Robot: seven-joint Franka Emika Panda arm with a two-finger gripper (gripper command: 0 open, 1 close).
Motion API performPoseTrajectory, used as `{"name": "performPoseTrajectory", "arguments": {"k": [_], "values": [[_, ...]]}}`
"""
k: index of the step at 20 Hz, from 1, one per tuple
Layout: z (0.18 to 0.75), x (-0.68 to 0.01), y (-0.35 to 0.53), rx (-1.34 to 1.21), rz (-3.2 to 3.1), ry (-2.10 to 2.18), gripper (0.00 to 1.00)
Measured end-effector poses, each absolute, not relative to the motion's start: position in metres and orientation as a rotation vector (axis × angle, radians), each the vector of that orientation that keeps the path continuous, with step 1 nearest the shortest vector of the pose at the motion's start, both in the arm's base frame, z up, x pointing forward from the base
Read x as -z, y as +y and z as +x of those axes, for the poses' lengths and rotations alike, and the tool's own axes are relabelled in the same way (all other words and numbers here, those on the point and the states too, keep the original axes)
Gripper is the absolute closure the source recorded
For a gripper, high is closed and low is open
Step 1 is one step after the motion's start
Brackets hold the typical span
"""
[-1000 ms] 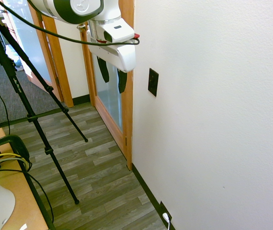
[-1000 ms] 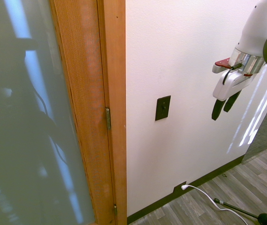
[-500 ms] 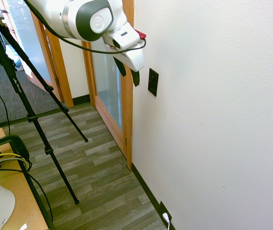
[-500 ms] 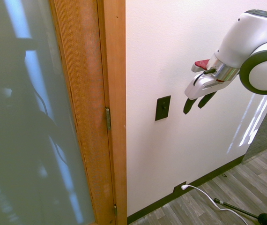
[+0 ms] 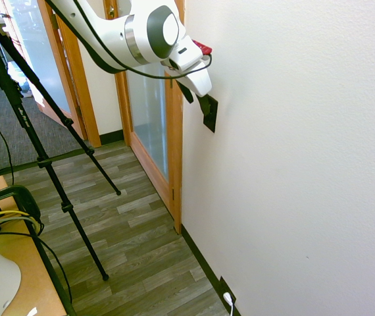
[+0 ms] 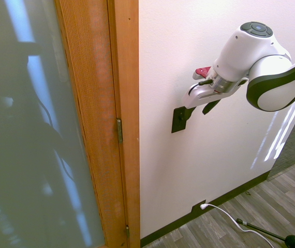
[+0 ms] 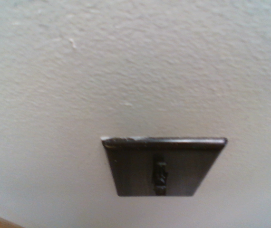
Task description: Turn off the light
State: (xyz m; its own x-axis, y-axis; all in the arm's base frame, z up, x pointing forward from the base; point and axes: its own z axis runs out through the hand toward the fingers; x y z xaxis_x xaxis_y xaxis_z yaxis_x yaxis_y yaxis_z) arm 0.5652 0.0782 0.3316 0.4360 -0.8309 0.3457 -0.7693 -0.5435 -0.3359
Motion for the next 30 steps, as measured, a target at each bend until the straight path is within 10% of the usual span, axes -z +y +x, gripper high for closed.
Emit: {"name": "performPoseTrajectory", "arguments": {"k": [1, 2, 30], "values": [[0.568, -0.33, 0.08, 0.731, -2.546, 1.435, 0.0], [0.571, -0.329, 0.081, 0.733, -2.541, 1.441, 1.0], [0.6, -0.316, 0.083, 0.733, -2.505, 1.502, 1.0]]}}
